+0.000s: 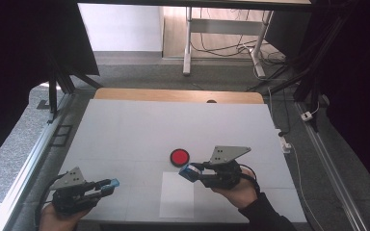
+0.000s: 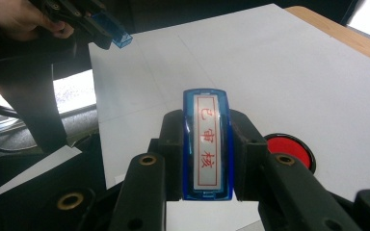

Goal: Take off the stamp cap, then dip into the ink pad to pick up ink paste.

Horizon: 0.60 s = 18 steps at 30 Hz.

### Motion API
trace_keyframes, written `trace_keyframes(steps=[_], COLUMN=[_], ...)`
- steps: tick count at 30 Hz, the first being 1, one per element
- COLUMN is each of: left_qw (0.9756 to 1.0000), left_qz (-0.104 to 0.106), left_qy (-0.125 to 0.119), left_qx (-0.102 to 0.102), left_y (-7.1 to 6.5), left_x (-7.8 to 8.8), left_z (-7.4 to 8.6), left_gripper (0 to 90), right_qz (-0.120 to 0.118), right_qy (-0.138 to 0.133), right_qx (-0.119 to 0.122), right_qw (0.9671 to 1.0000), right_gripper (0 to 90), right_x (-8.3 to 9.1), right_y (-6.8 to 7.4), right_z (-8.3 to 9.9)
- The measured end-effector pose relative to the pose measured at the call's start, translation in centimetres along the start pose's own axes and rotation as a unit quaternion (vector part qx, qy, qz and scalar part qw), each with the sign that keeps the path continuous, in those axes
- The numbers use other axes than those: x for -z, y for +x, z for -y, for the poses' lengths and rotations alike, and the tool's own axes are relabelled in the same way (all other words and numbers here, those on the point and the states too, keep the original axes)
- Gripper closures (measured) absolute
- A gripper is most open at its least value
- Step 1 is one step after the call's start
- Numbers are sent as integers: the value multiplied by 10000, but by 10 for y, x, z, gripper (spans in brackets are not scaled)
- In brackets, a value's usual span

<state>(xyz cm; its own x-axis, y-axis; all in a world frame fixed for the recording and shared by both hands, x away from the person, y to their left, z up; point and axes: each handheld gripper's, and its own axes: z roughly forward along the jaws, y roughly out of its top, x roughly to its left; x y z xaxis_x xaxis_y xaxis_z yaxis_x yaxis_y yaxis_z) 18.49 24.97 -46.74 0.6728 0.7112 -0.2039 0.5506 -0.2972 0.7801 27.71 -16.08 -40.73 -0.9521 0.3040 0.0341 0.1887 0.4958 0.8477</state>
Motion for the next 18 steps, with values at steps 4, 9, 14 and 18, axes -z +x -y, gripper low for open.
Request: trace_keyframes(steps=[4, 9, 14, 18], left_qw=[10000, 9999, 9998, 9999], left_qz=[-38, -79, -85, -49], left_qy=[36, 93, 123, 93], left_qx=[49, 56, 98, 134], left_y=[1, 2, 3, 4], left_x=[1, 1, 1, 2], left_z=[3, 5, 7, 8], left_gripper=[683, 683, 683, 683], right_qz=[34, 74, 104, 159], right_qy=[4, -9, -15, -18], right_qx=[-6, -28, -27, -106], right_qw=[10000, 10000, 9999, 9998], right_gripper=[707, 706, 706, 706], right_x=[1, 0, 1, -1], right_y=[-1, -1, -2, -4], right_z=[0, 1, 0, 1])
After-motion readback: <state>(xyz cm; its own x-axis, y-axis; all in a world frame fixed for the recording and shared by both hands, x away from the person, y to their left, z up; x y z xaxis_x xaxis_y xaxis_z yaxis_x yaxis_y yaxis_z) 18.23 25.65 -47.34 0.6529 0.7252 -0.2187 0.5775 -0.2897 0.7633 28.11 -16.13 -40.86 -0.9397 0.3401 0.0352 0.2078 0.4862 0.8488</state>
